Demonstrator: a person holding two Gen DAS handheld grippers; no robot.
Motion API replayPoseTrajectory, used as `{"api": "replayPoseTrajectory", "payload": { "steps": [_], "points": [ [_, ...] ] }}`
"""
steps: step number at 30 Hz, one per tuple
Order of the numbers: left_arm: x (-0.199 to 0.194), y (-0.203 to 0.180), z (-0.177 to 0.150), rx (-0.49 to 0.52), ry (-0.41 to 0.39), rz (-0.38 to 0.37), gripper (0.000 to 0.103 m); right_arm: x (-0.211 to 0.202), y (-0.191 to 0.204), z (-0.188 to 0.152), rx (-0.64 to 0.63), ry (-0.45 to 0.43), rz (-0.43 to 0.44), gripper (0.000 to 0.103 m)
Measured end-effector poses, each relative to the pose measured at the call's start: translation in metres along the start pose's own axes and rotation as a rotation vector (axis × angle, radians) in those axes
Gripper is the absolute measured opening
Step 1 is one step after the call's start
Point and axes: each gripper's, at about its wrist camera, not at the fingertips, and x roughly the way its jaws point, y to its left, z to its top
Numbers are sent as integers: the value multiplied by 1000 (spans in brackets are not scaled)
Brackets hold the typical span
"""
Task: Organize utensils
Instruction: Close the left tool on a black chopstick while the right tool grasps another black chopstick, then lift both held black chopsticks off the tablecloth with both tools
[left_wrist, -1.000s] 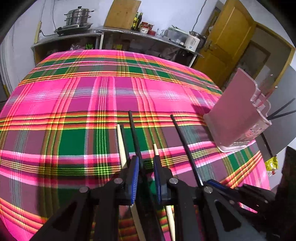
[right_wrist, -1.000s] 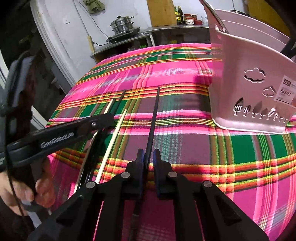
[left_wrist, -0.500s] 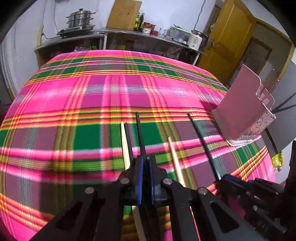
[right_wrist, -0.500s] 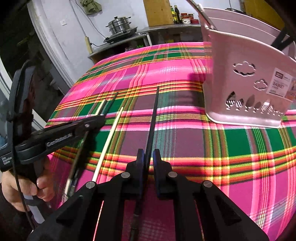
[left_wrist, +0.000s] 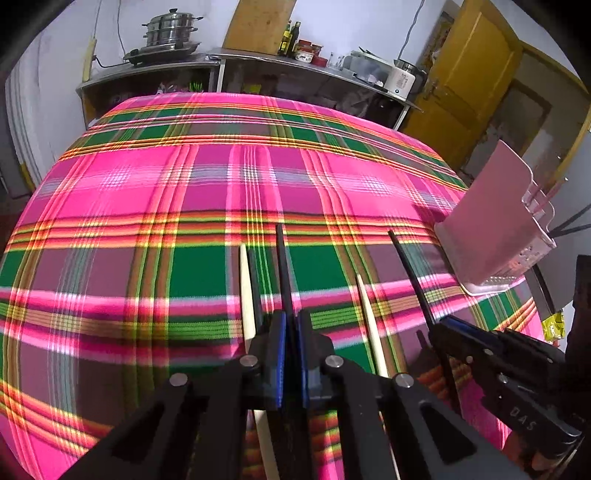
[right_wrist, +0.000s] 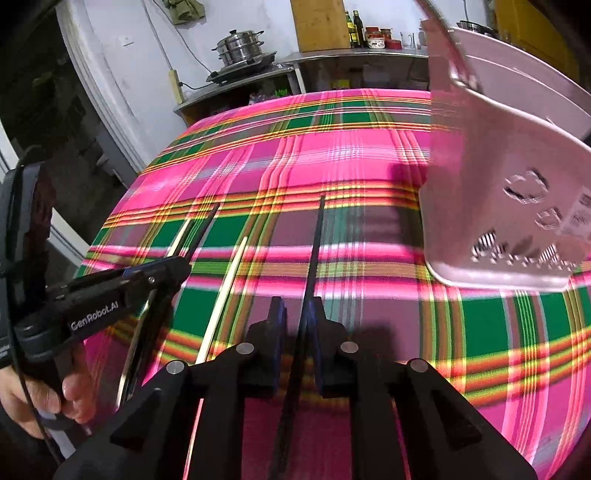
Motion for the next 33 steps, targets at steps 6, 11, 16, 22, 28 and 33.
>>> {"api": "replayPoseTrajectory", "payload": {
  "steps": [6,11,16,22,28,33],
  "points": [
    [6,-1,8,11,11,9,6,13,1,12,-10,9,-13,14],
    [10,-1,13,19,13,8,7,21,3,24,-17,14,-21,14],
    [13,-5,15,54,16,17,7,28,6,34,-24,26,-34,14],
    [13,-5,15,62,16,25,6,33,11,38,-45,32,-68,7],
    [7,-6,16,52,12,-6,5,26,13,43,-34,27,-40,6],
    [-18,-13,17,65,-33,-29,5,2,20,44,-48,-16,-18,5]
  ]
}}
